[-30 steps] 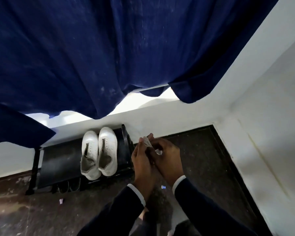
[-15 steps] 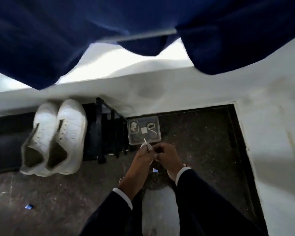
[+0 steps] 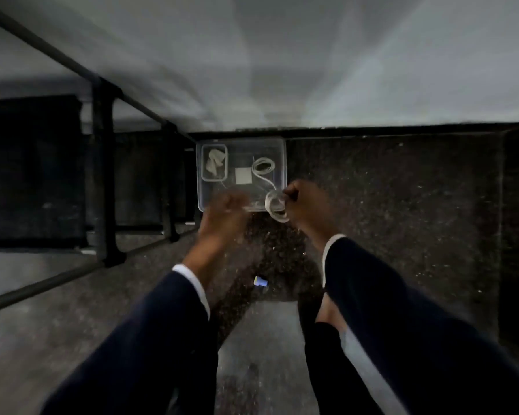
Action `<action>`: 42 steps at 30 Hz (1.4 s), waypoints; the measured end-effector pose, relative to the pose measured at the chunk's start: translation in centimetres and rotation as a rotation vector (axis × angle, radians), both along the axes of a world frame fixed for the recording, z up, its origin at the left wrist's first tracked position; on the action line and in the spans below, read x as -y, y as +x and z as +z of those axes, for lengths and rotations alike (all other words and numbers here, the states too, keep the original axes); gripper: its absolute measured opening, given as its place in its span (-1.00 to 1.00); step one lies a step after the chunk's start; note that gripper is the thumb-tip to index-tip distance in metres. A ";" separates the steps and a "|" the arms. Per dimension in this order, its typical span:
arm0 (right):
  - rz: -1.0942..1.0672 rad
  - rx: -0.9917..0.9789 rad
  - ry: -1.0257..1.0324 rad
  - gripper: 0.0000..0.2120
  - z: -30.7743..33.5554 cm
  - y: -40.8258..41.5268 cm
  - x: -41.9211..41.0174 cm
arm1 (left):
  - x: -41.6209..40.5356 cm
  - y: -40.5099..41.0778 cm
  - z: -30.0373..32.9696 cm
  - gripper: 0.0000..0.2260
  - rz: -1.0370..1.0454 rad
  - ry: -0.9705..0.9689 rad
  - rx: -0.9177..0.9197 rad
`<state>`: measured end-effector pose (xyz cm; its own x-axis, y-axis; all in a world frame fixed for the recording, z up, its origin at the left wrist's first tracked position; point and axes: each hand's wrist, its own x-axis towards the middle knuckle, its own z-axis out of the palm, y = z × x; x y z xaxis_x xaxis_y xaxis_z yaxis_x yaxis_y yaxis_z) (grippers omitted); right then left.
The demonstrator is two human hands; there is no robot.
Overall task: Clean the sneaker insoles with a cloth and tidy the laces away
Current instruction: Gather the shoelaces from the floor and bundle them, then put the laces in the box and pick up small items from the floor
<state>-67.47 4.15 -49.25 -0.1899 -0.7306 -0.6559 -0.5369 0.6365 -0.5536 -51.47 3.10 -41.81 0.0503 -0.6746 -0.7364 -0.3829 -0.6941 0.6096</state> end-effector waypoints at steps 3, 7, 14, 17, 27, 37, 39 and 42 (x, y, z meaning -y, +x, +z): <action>0.161 -0.052 -0.041 -0.87 -5.0 0.5 1.9 | 2.0 1.0 -7.6 -0.77 -0.047 -0.113 0.081; 0.315 -0.110 -0.096 -0.82 -10.5 1.8 4.0 | 4.4 0.3 -14.3 -0.81 -0.160 -0.240 0.107; 0.369 -0.087 -0.173 -0.75 -15.9 3.9 6.8 | 6.1 1.4 -23.4 -0.79 -0.455 -0.361 0.242; 0.430 -0.120 -0.181 -0.74 -15.9 4.3 7.2 | 6.2 2.3 -25.9 -0.82 -0.467 -0.389 0.326; 0.540 -0.337 -0.301 -0.67 -18.4 3.5 7.5 | 5.9 1.6 -28.1 -0.79 -0.427 -0.391 0.404; 0.379 -0.276 -0.483 -0.90 -15.5 1.0 3.6 | 3.5 4.1 -27.3 -0.65 -0.451 -0.410 0.260; 0.289 -0.202 -0.428 -0.89 -15.3 1.3 -0.2 | 1.6 5.0 -25.6 -0.57 -0.533 -0.481 0.350; 0.228 -0.025 -0.269 -0.90 -15.7 2.9 -6.9 | -2.4 6.0 -22.4 -0.52 -0.665 -0.534 0.485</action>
